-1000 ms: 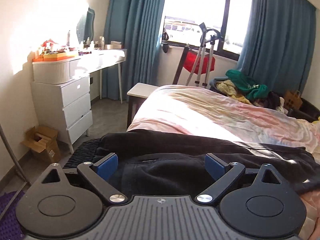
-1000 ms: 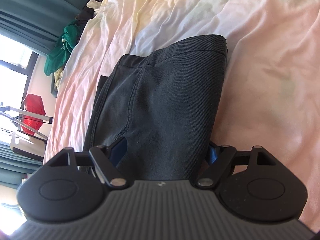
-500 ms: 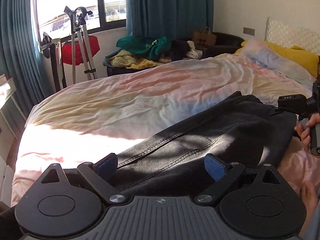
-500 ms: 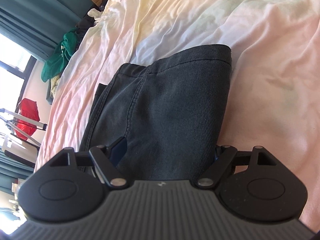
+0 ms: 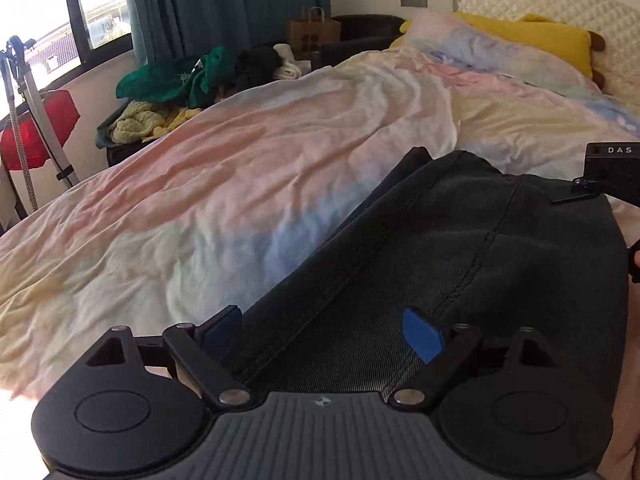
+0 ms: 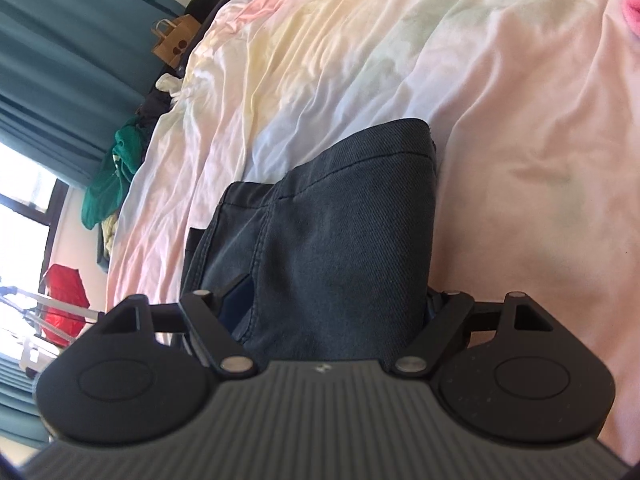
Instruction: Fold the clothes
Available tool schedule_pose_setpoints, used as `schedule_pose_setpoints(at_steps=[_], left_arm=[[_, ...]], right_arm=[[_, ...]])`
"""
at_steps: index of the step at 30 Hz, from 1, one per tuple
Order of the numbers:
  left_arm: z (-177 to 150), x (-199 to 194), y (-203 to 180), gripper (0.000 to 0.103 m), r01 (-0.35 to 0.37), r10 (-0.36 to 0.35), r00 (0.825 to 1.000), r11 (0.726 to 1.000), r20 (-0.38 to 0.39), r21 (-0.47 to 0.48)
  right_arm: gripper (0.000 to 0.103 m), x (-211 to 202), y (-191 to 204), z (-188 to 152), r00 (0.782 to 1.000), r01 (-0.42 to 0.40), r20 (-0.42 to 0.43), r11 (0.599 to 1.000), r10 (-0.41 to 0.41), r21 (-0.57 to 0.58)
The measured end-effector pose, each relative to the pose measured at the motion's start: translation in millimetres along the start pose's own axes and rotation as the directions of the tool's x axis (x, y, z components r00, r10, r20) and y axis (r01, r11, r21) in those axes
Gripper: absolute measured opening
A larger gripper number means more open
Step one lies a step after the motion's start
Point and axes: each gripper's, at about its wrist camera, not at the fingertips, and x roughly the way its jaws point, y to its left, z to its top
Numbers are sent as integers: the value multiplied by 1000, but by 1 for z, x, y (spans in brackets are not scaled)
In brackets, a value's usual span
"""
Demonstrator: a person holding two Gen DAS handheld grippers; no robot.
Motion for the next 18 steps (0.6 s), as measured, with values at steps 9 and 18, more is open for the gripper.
schedule_pose_setpoints(at_steps=[9, 18], left_arm=[[45, 69, -12, 61, 61, -57, 997, 996, -55, 67], [51, 84, -44, 54, 35, -27, 998, 987, -52, 157]], right_arm=[[82, 13, -1, 0, 997, 27, 78, 1000, -28, 15], [81, 14, -8, 0, 997, 9, 78, 998, -13, 55]])
